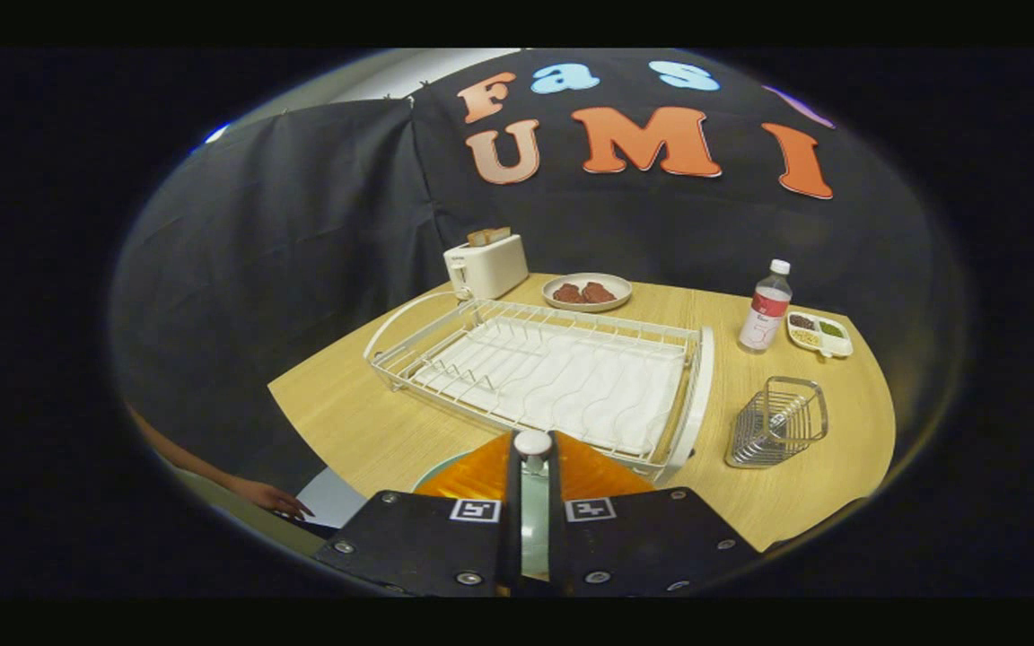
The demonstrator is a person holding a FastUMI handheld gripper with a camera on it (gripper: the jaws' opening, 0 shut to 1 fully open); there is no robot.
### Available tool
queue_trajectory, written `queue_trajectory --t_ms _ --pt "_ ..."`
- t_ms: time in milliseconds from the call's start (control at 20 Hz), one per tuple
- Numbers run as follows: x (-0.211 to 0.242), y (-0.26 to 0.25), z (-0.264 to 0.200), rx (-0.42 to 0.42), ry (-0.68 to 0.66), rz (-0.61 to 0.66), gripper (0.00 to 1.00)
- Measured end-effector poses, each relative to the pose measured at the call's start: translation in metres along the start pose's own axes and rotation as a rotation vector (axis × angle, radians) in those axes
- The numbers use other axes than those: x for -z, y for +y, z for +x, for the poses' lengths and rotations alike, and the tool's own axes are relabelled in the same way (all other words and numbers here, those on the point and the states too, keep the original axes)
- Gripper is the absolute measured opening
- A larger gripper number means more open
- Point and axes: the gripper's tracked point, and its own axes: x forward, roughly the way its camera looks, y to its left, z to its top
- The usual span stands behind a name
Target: Take the plate from the dish rack, then take the spoon from the basket and place it into the plate.
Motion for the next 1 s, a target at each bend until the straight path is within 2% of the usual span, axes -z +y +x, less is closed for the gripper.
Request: queue_trajectory --t_ms 450,1000 --pt "0.015 0.003 0.002 -0.011 -0.009 0.005 0.12" --pt "0.094 -0.023 -0.023 0.033 0.145 0.161 0.14"
